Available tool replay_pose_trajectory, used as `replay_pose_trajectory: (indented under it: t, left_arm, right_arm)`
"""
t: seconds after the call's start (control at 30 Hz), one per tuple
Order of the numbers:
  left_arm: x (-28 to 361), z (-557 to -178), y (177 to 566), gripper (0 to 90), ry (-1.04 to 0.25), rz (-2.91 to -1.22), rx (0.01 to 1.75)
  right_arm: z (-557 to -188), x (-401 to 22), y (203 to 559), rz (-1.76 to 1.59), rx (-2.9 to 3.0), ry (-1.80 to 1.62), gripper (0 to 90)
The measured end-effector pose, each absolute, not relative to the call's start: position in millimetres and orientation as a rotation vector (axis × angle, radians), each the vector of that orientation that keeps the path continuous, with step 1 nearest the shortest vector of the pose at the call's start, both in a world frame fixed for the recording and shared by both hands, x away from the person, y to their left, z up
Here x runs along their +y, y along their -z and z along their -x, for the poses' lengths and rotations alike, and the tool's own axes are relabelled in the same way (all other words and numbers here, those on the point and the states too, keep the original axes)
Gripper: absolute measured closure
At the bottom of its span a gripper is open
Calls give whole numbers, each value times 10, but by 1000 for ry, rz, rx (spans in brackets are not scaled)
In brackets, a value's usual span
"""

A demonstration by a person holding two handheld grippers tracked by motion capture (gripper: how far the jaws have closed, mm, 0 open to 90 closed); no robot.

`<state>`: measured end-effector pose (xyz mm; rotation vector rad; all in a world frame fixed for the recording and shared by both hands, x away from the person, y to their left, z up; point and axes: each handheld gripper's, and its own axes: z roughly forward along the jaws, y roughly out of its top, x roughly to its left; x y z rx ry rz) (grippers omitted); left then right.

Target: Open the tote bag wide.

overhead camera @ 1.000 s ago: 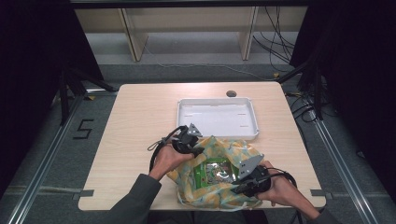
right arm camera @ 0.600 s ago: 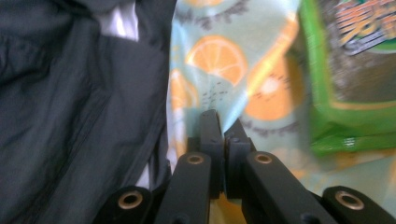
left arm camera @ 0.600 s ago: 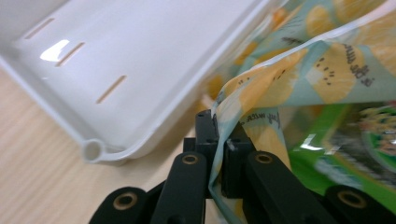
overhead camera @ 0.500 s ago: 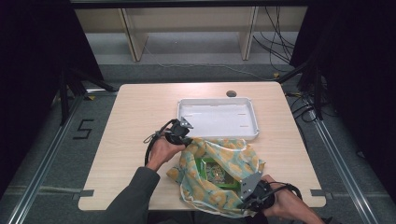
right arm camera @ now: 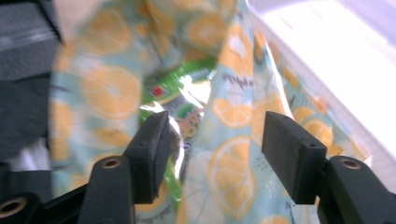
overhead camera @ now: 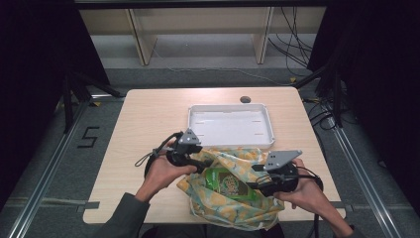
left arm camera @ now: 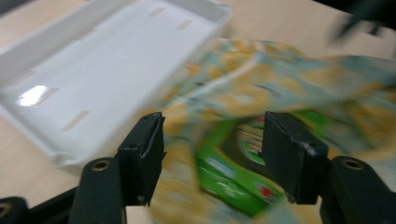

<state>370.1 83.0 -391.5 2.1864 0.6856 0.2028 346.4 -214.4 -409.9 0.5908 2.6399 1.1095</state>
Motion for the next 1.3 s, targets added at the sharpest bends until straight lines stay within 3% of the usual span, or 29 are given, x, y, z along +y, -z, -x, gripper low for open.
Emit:
replay_pose_trajectory:
  t: [0.23, 0.33, 0.43, 0.5, 0.63, 0.73, 0.8, 1.03, 1.1, 1.17, 1.3]
  left_arm:
    - [760, -3303, 4189, 252, -30, -2215, 603]
    - [682, -3211, 4307, 225, -27, -2236, 547]
    - [619, -3203, 4421, 229, -47, -2294, 491]
    - [571, -3203, 4522, 300, -21, -2305, 484]
    - [524, -3201, 4692, 585, 9, -2359, 405]
    - [543, -3166, 4763, 808, 39, -2404, 408]
    - [567, -3146, 4780, 885, 34, -2449, 388]
    - [573, -3040, 4830, 890, 29, -2495, 350]
    - [562, -3029, 4820, 835, 33, -2479, 375]
    - [571, -3037, 4755, 726, 26, -2430, 415]
    - [606, -3037, 4575, 604, -20, -2319, 472]
  right_arm:
    - [-3636, -1937, 4384, -662, 2701, -961, 410]
    - [-3688, -1890, 4431, -590, 2703, -915, 416]
    - [-3713, -1867, 4455, -581, 2707, -880, 485]
    - [-3737, -1867, 4470, -657, 2689, -839, 608]
    - [-3877, -1942, 4472, -718, 2653, -788, 794]
    - [-4045, -2054, 4466, -757, 2620, -778, 867]
    - [-4147, -2118, 4467, -793, 2599, -766, 884]
    - [-4437, -2257, 4517, -874, 2528, -744, 895]
    - [-4472, -2249, 4553, -893, 2544, -747, 881]
    - [-4466, -2236, 4556, -897, 2533, -760, 820]
    - [-4336, -2250, 4324, -848, 2512, -912, 640]
